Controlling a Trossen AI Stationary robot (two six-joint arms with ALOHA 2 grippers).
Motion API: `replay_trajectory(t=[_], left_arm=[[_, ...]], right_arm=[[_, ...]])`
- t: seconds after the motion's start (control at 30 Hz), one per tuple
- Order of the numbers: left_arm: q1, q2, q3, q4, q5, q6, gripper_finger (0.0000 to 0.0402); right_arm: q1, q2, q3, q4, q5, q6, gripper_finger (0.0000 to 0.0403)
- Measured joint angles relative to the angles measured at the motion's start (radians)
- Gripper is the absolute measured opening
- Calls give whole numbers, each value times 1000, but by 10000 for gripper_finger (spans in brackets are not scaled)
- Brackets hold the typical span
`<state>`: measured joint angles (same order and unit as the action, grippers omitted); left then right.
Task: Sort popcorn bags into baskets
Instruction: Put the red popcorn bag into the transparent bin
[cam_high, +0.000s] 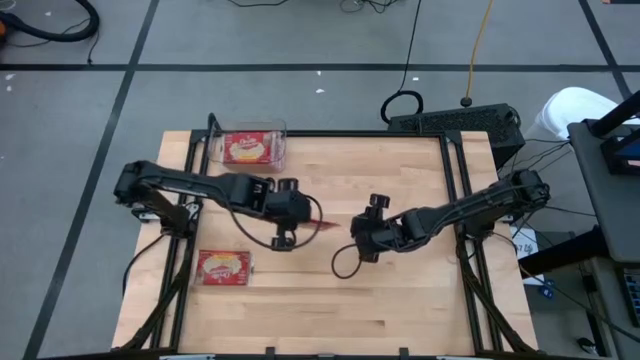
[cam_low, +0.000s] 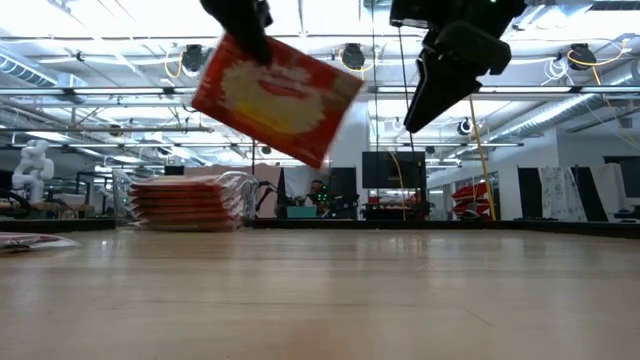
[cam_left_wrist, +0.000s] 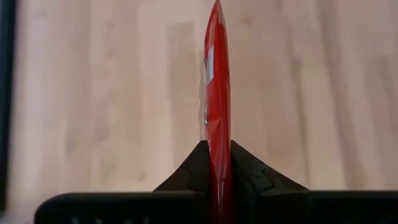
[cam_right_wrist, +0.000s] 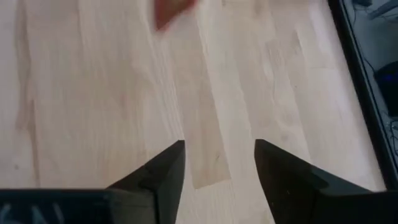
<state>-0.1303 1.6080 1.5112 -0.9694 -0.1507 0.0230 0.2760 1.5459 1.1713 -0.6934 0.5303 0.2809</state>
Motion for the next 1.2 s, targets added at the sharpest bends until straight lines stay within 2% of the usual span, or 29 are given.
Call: replay_trajectory(t=[0.2,0.37,0.5,0.7,0.77,0.93,1.1,1.2], left_arm=[[21,-128,-26,-94,-78,-8,33],[103,-302,-115,-69,-96,44,35],[214,-447,-196,-21,-93,163,35],[425,-605,-310,8,-86,348,35],[503,-641,-355,43,-47,399,35],[681,-676,-470,132,134,531,36],[835,-658,-551,180,193,559,36],[917,-647,-585,214,268,569,36]], right_arm=[[44,0,0,-9,20,28,189],[88,0,-37,48,25,55,189],[123,0,-109,195,24,37,185],[164,0,-269,579,19,-40,177],[175,0,-322,702,18,-63,177],[196,0,-437,951,17,-87,176],[221,0,-471,984,16,-75,176],[234,0,-475,985,16,-78,176]])
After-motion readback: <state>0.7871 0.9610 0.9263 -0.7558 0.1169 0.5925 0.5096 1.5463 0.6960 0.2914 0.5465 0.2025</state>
